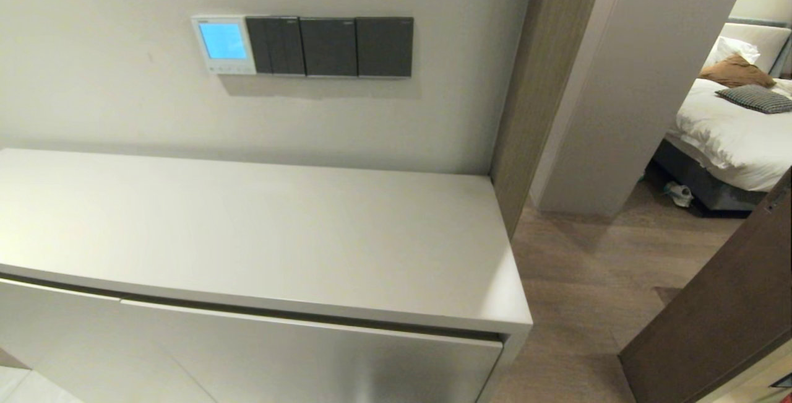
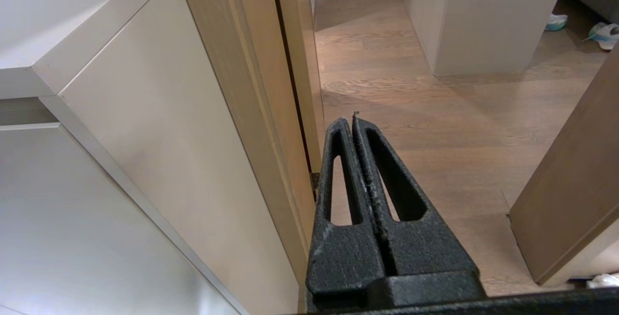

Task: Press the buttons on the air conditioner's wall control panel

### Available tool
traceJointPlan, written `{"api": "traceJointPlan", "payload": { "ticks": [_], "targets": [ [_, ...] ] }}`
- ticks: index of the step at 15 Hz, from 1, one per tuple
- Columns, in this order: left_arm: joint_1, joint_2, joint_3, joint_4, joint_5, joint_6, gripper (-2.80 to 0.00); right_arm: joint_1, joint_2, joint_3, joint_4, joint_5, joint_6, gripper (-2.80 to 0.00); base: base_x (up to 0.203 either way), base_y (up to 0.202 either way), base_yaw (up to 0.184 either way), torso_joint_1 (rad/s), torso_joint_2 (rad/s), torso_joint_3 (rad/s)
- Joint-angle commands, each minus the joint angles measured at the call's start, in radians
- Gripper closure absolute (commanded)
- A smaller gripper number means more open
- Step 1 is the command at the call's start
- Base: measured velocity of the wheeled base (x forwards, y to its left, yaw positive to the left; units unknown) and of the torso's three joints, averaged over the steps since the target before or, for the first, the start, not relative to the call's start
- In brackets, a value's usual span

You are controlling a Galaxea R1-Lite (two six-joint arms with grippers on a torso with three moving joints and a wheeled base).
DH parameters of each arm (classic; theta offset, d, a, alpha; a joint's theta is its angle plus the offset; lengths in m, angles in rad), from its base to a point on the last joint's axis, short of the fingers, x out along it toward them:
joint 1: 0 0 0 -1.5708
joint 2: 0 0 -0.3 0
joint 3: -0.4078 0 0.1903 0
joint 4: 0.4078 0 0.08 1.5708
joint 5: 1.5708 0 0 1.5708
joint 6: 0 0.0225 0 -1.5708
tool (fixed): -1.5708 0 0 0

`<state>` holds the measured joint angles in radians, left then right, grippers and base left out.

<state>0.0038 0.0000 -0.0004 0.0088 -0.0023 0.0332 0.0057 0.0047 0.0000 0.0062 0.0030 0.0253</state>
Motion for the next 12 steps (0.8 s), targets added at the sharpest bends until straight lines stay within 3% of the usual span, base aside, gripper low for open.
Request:
{"api": "traceJointPlan", "payload": {
  "ticks": [1, 12],
  "targets": [
    [0.001, 0.0, 0.0, 0.0, -0.001, 0.001, 0.0, 0.0, 0.001, 0.002, 0.0, 0.0, 0.001, 0.0, 0.0, 0.0, 0.0, 0.0, 0.0, 0.0],
    [0.001, 0.0, 0.0, 0.002, 0.0, 0.001, 0.0, 0.0, 0.001, 0.002, 0.0, 0.001, 0.001, 0.0, 0.0, 0.0, 0.0, 0.0, 0.0, 0.0]
  ]
}}
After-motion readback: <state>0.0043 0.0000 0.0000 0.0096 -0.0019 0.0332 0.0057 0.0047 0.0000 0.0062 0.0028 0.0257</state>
